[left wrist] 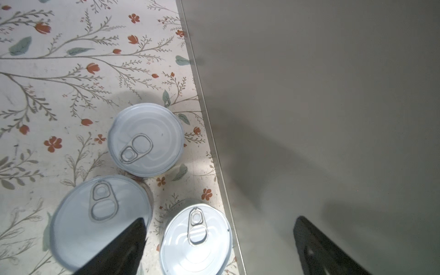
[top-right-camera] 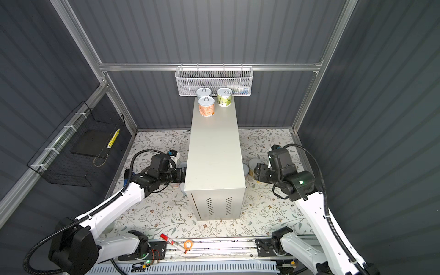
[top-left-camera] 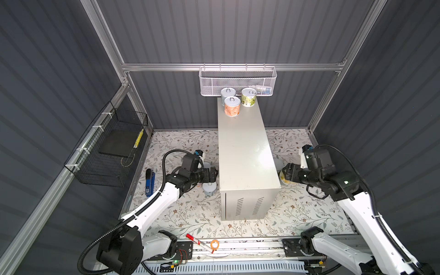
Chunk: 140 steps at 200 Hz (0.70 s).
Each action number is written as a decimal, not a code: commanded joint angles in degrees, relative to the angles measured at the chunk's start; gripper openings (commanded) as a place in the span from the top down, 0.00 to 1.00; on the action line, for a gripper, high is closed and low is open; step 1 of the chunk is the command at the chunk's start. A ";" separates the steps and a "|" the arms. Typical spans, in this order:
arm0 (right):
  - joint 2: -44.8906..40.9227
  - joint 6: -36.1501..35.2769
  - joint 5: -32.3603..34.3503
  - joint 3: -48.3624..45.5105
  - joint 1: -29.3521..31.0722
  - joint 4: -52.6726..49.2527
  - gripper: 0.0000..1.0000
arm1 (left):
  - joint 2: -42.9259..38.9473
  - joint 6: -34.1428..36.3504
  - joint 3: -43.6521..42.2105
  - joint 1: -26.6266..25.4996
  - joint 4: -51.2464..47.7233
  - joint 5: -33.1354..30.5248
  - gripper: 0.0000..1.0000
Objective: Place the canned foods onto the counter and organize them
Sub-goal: 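Lift the yellow-labelled can with the right gripper toward the cabinet top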
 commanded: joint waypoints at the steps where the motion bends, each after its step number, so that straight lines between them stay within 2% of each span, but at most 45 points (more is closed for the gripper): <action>1: 2.42 -5.55 4.30 12.37 -0.26 -9.40 1.00 | -0.91 3.41 4.69 1.46 -5.31 -2.08 0.02; 28: 7.51 -8.87 5.45 25.82 -0.26 -14.17 1.00 | -1.16 4.16 6.35 3.27 -6.65 -2.32 0.02; 74: 18.23 -11.42 -0.74 44.89 0.18 -15.82 1.00 | -0.51 3.17 7.67 3.56 -5.82 -0.39 0.02; 140: 33.17 -13.24 2.71 63.85 9.71 -18.18 1.00 | 0.52 4.10 10.54 3.57 -7.55 -0.12 0.02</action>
